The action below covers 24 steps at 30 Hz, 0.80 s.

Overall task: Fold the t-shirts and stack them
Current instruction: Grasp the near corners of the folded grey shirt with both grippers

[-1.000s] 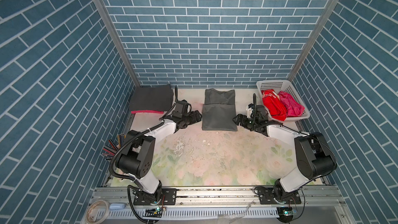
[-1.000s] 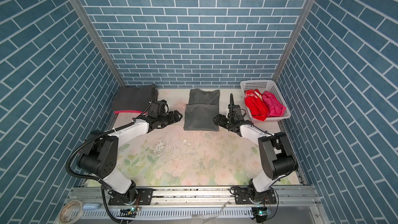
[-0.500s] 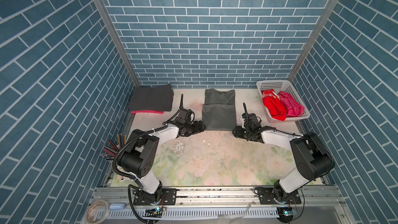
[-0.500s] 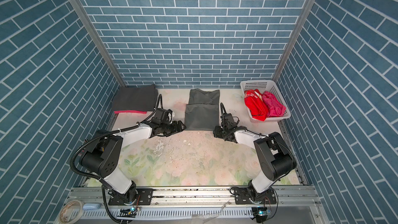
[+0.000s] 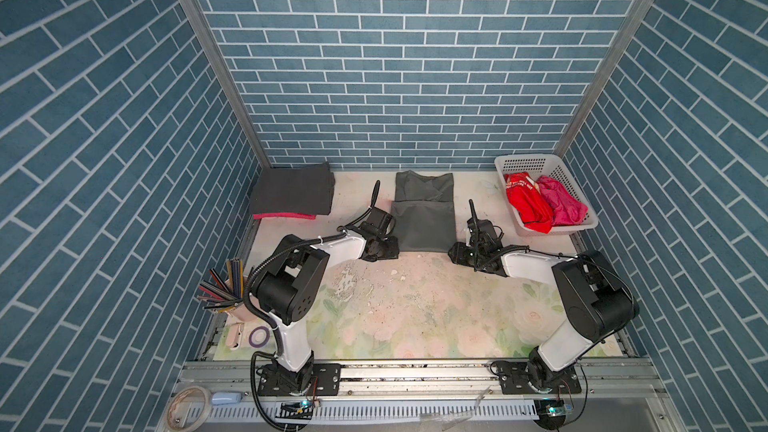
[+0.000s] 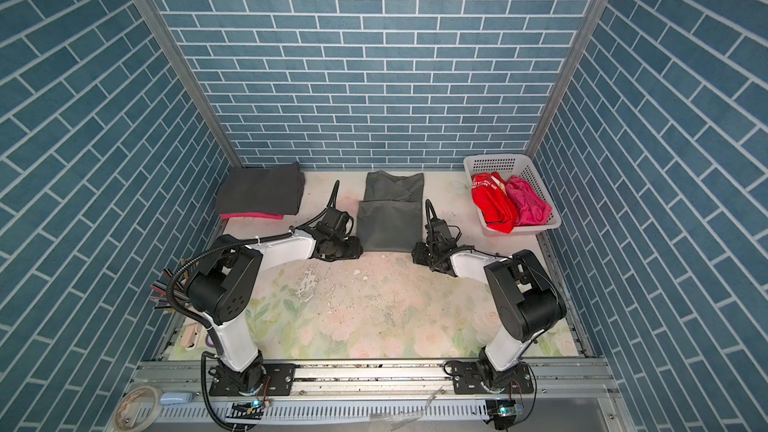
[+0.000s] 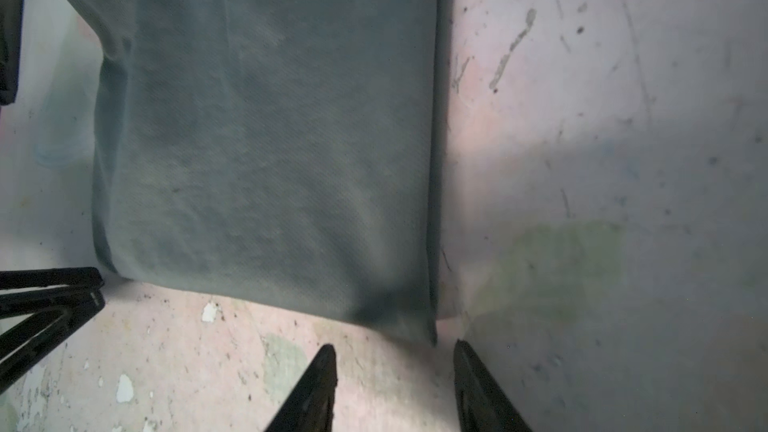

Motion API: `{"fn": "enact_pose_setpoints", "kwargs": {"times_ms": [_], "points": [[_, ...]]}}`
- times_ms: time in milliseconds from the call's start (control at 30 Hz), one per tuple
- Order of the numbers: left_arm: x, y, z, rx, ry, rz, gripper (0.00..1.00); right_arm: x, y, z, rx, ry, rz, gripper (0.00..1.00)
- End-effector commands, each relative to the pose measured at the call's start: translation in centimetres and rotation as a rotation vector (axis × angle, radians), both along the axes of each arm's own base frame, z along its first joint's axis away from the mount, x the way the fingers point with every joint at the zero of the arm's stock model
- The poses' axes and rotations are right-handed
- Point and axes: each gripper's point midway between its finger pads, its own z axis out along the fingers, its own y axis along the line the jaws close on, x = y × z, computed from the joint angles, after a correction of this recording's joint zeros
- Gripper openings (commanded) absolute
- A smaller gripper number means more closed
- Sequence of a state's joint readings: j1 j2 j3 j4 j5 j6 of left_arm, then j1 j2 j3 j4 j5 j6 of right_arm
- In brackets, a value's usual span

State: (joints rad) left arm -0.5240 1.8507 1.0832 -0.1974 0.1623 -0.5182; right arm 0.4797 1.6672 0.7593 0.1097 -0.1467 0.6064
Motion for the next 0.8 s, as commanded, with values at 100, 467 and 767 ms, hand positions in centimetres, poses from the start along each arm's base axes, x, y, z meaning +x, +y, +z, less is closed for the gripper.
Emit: {"fn": "enact_pose_setpoints", "kwargs": {"times_ms": [100, 467, 767], "points": [[-0.3, 1.0, -2.3, 0.084, 0.041, -0.007, 0.37, -1.2, -0.3, -3.0, -0.010, 0.111, -0.027, 0.36], [-0.5, -0.9, -1.3, 0.003, 0.021, -0.061, 0.00, -0.9, -1.1, -1.7, -0.047, 0.081, -0.035, 0.00], [-2.7, -1.0, 4.2, -0.106, -0.025, -0.085, 0.00, -3.2, -2.9, 3.2, -0.041, -0.012, -0.040, 0.00]]}}
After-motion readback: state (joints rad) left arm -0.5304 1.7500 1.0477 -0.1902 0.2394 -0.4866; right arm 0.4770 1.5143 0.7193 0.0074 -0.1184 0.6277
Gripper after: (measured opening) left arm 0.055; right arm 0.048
